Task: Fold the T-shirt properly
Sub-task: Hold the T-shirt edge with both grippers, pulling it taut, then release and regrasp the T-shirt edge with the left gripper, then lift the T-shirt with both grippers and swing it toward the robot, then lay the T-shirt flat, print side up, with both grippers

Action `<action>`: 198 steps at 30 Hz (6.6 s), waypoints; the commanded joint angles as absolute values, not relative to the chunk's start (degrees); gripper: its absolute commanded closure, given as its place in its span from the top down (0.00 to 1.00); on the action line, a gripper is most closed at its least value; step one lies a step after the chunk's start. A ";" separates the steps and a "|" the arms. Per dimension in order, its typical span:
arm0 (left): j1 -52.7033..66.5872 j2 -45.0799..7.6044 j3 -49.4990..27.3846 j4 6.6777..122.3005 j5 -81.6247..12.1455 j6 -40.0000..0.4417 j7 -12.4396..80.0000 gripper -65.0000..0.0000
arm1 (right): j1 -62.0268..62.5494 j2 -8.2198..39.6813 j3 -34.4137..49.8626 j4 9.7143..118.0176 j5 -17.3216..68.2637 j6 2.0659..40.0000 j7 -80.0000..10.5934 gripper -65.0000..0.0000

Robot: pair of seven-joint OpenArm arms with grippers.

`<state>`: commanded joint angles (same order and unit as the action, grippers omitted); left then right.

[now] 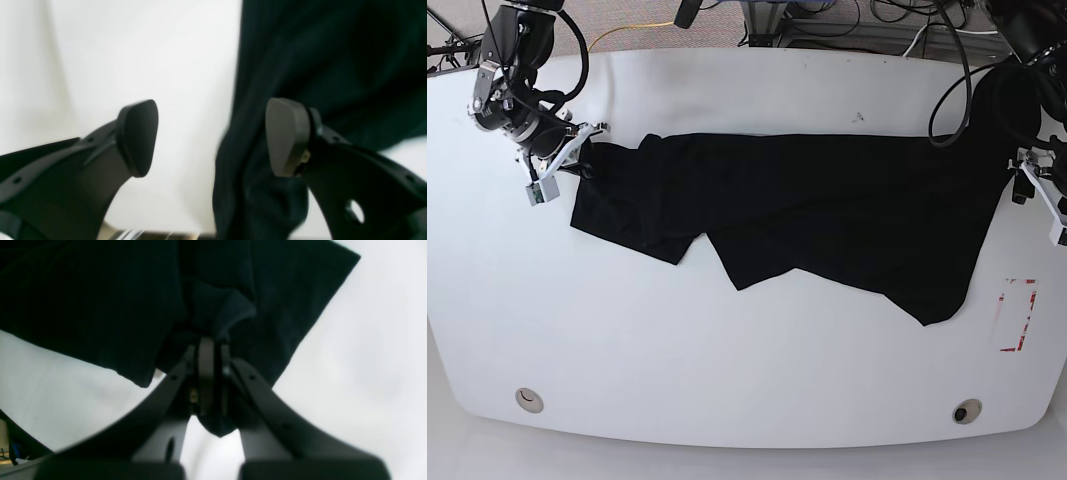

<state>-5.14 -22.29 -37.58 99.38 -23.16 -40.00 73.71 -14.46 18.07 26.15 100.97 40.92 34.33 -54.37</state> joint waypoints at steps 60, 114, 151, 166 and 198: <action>-22.46 -19.74 -26.51 47.52 -14.55 -40.00 43.21 0.03 | -12.44 16.92 29.05 100.44 40.48 33.89 -54.37 0.00; -70.73 -24.57 -35.47 84.97 -14.73 -39.96 78.99 0.00 | 56.40 42.68 1.19 95.16 40.48 33.89 -56.04 0.00; -65.27 -24.40 -34.86 84.70 -14.81 -39.96 78.81 0.00 | 52.79 42.33 4.26 95.16 40.40 34.24 -56.84 0.00; -63.60 -23.69 -35.03 82.86 -14.81 -40.00 78.90 0.00 | 54.46 42.68 2.95 95.52 40.84 34.24 -57.27 0.00; -2.42 -23.96 -46.46 100.70 -32.31 -40.00 80.00 0.00 | -6.46 25.45 30.90 112.66 40.92 34.33 -58.42 0.00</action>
